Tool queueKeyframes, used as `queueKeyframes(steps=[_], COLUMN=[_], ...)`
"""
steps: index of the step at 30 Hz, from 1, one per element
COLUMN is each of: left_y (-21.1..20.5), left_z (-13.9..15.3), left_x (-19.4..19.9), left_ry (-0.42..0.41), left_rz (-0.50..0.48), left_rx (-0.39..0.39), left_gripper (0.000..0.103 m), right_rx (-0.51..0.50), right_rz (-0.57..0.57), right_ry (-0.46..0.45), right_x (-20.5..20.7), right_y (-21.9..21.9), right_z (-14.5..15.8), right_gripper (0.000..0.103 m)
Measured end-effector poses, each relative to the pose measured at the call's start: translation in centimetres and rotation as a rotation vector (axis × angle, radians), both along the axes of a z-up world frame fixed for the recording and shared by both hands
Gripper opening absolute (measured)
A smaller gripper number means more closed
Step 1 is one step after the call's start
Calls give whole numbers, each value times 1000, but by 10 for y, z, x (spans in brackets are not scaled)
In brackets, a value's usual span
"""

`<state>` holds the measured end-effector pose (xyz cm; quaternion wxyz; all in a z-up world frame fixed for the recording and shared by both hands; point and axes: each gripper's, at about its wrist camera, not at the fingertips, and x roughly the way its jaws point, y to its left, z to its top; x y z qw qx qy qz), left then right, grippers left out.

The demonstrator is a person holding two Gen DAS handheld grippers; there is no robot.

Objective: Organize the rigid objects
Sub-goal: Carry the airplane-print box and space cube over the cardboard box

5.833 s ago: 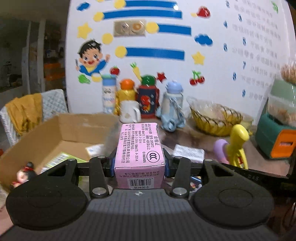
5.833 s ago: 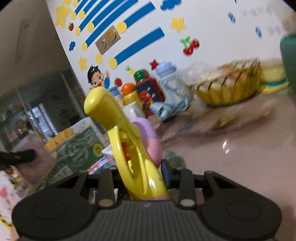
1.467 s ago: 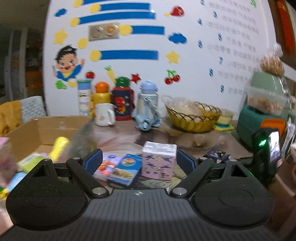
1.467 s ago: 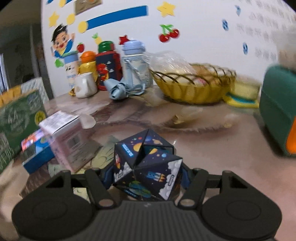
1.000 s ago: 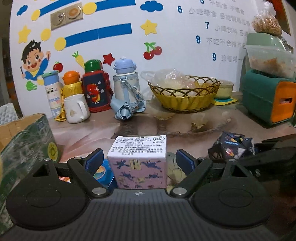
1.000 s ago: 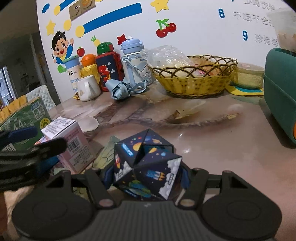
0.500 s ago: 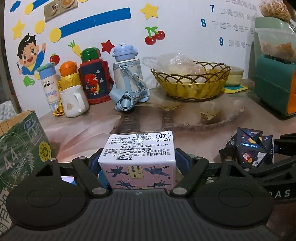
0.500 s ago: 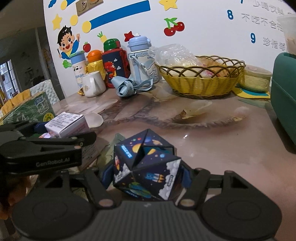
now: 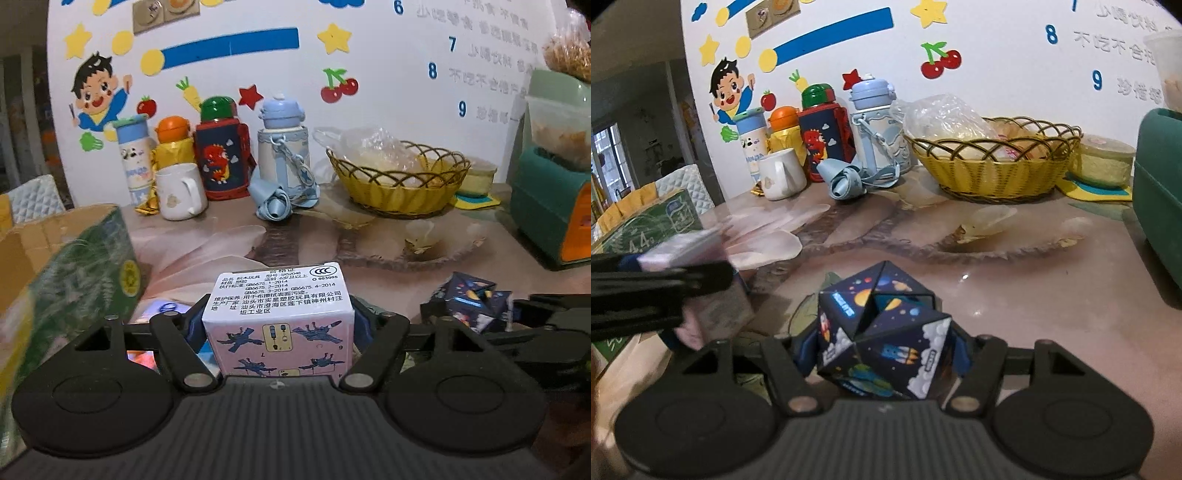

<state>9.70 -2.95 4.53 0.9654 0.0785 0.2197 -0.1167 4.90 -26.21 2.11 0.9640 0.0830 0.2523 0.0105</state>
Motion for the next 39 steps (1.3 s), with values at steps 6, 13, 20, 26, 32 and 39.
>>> queueKeyframes(steps=[6, 13, 20, 26, 32, 39], left_y=[21, 49, 66, 81, 107, 142], left_z=[14, 16, 19, 41, 63, 82], left_x=[-35, -61, -81, -96, -104, -106], left_ry=[-2, 39, 31, 10, -8, -28], left_rz=[-7, 21, 34, 50, 78, 135], left_rx=[-21, -85, -125, -174, -198, -215], left_gripper=[90, 90, 90, 90, 90, 90], right_rx=[-43, -78, -105, -150, -11, 28], right_rz=[3, 1, 21, 33, 4, -15], right_ry=[-12, -16, 1, -2, 5, -8], right_x=[-1, 0, 3, 2, -4, -9], right_y=[6, 11, 16, 25, 23, 37], right_z=[1, 2, 1, 1, -2, -1], right_gripper=[66, 66, 66, 65, 65, 65])
